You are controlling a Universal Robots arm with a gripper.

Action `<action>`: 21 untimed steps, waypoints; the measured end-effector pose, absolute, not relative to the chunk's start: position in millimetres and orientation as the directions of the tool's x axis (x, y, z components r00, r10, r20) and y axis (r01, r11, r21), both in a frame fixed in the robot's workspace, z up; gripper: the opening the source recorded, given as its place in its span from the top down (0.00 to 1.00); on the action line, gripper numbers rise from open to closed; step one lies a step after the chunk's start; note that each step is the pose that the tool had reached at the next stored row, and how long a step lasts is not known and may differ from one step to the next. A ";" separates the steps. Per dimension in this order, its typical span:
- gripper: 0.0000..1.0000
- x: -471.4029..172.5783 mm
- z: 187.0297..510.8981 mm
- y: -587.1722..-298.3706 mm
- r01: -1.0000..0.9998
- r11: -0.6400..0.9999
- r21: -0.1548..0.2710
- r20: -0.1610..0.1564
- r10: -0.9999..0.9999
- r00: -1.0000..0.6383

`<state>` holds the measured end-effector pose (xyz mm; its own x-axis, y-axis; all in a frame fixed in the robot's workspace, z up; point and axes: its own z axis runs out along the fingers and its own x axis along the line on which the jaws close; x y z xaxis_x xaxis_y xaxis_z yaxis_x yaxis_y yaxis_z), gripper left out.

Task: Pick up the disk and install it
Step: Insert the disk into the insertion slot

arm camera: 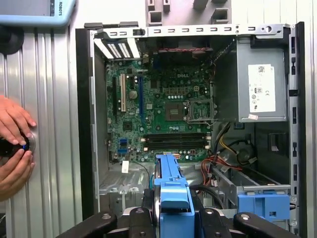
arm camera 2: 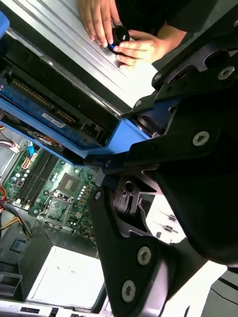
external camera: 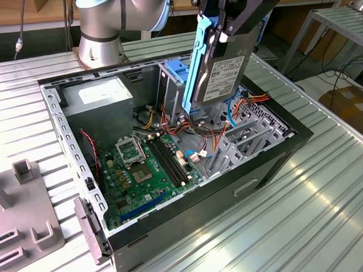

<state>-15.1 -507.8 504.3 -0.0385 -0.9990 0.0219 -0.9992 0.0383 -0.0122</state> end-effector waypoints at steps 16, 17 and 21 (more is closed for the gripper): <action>0.63 22.1 500.4 -528.5 -0.999 0.039 -0.012 0.022 -0.999 -0.039; 0.63 24.8 500.1 -529.2 -0.999 0.039 -0.012 0.022 -0.999 -0.039; 0.63 36.7 496.8 -534.2 -0.999 0.039 -0.012 0.022 -0.999 -0.039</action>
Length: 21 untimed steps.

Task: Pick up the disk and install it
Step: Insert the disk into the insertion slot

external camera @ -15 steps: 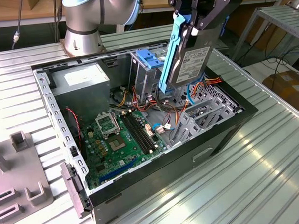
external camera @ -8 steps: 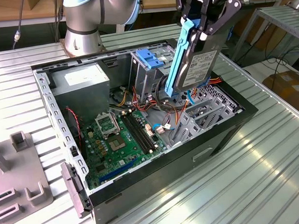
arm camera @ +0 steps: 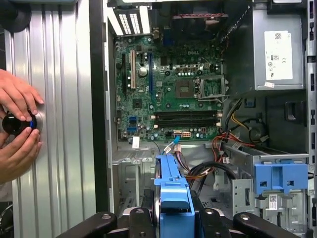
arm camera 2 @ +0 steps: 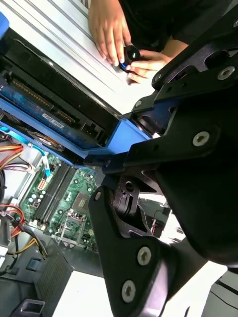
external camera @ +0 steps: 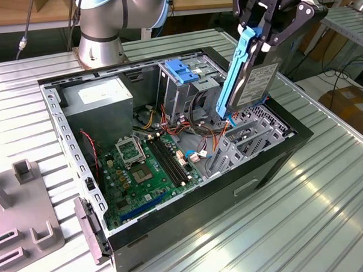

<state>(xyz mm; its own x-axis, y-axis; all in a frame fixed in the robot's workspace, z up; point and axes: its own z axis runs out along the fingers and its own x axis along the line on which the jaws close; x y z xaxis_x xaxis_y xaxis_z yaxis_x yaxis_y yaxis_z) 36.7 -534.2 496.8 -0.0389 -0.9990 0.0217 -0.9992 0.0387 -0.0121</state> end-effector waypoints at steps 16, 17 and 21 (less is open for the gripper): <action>0.63 56.0 472.5 -551.6 -0.999 0.042 -0.012 0.022 -0.999 -0.042; 0.63 56.2 471.4 -552.2 -0.999 0.043 -0.012 0.022 -0.999 -0.043; 0.63 57.2 466.5 -553.5 -0.999 0.049 -0.012 0.022 -0.999 -0.049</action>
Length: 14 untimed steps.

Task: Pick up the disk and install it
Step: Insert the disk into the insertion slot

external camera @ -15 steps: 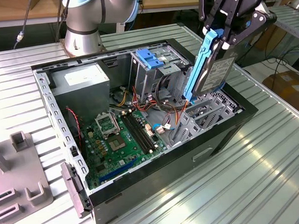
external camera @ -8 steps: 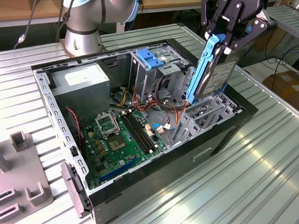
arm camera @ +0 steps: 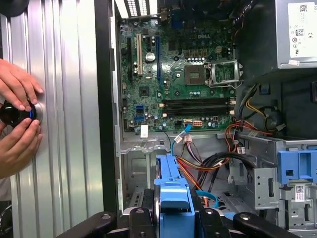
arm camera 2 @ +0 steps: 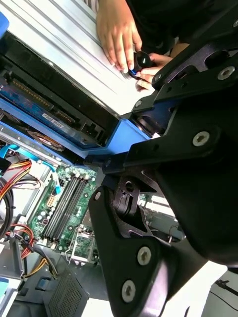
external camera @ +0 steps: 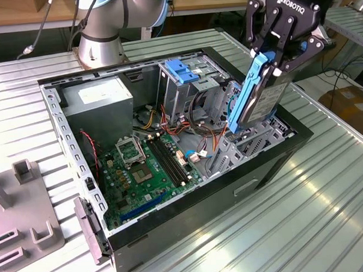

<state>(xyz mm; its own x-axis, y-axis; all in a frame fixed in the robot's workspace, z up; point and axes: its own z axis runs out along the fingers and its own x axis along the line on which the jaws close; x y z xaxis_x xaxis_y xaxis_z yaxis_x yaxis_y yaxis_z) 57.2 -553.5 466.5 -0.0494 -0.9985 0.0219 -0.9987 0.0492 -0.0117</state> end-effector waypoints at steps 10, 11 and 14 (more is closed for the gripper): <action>0.63 59.1 456.1 -554.5 -0.999 0.051 -0.010 0.022 -0.998 -0.051; 0.63 59.3 455.7 -554.5 -0.999 0.051 -0.010 0.022 -0.998 -0.052; 0.63 59.5 455.6 -554.5 -0.999 0.052 -0.010 0.022 -0.998 -0.052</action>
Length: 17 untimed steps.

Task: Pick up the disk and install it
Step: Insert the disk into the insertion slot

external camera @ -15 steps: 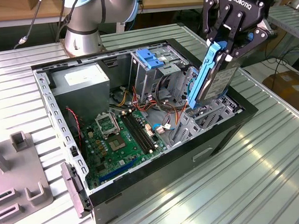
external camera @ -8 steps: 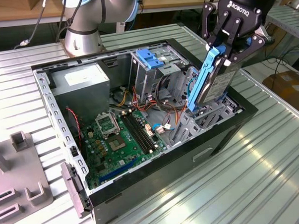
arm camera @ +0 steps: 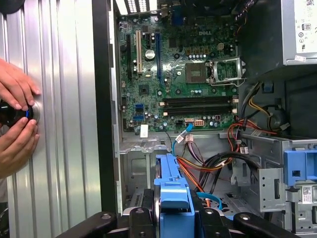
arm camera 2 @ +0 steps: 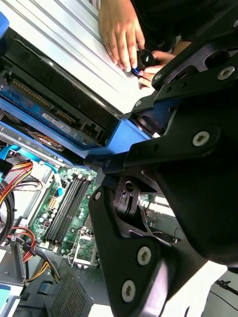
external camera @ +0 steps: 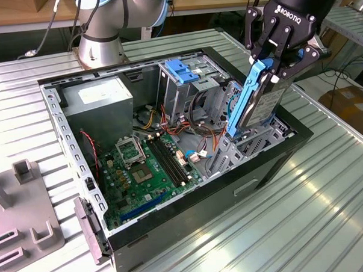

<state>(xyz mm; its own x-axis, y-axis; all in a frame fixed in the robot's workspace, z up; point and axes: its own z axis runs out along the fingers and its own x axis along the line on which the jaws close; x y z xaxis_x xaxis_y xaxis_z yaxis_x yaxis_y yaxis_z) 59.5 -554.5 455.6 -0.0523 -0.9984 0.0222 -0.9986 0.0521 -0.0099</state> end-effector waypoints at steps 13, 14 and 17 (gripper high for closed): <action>0.63 59.5 454.0 -555.0 -0.999 0.054 -0.010 0.032 -0.998 -0.054; 0.63 59.5 453.9 -554.8 -0.999 0.054 -0.010 0.032 -0.998 -0.054; 0.63 59.5 451.4 -553.8 -0.999 0.053 -0.009 0.035 -0.998 -0.053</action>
<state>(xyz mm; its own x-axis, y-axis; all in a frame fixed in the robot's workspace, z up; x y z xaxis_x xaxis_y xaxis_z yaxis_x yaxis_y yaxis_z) 59.5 -553.8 451.4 -0.0531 -0.9980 0.0352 -0.9986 0.0528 -0.0093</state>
